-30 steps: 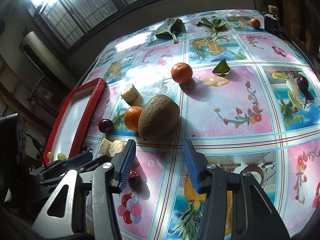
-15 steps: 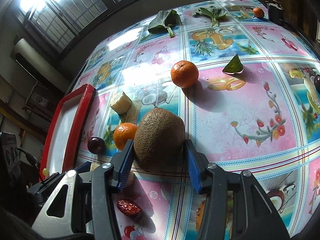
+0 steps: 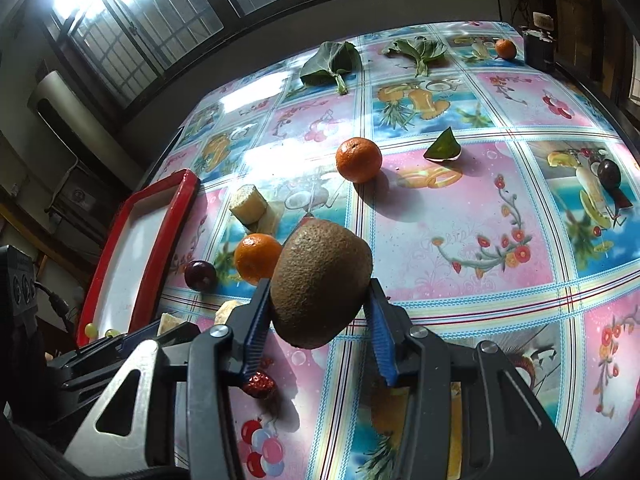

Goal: Organize fruits
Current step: 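Grasp the banana chunk with the left tool while the right tool grasps the kiwi, then carry the banana chunk and the kiwi over the white tray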

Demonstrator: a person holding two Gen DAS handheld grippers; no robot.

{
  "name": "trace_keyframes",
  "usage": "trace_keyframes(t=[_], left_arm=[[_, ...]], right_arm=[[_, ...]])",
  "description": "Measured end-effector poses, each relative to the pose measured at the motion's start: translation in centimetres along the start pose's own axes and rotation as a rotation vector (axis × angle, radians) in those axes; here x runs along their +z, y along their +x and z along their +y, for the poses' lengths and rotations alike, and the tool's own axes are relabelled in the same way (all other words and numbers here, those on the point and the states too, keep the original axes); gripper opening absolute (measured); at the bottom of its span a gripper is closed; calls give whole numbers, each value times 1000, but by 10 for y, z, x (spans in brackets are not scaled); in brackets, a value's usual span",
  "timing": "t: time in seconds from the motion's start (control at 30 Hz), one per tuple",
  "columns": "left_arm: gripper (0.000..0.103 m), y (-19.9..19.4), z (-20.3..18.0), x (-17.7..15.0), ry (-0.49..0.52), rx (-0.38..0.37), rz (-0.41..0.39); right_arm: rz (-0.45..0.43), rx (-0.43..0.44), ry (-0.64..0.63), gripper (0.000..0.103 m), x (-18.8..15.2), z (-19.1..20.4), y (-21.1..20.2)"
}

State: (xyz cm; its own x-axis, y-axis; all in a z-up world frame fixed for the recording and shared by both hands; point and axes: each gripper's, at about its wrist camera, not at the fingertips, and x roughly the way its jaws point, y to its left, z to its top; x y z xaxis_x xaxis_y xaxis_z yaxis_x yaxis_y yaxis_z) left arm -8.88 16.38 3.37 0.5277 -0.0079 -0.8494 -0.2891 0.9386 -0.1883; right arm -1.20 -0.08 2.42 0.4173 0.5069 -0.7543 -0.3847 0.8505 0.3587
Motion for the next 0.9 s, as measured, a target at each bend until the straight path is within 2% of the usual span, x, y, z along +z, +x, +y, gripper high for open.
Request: trace_keyframes(t=[0.4, 0.9], left_arm=[[27, -41, 6, -13, -14, 102, -84], [27, -68, 49, -21, -80, 151, -138]], right_arm=[[-31, 8, -70, 47, -17, 18, -37], [-32, 72, -195, 48, -33, 76, -47]])
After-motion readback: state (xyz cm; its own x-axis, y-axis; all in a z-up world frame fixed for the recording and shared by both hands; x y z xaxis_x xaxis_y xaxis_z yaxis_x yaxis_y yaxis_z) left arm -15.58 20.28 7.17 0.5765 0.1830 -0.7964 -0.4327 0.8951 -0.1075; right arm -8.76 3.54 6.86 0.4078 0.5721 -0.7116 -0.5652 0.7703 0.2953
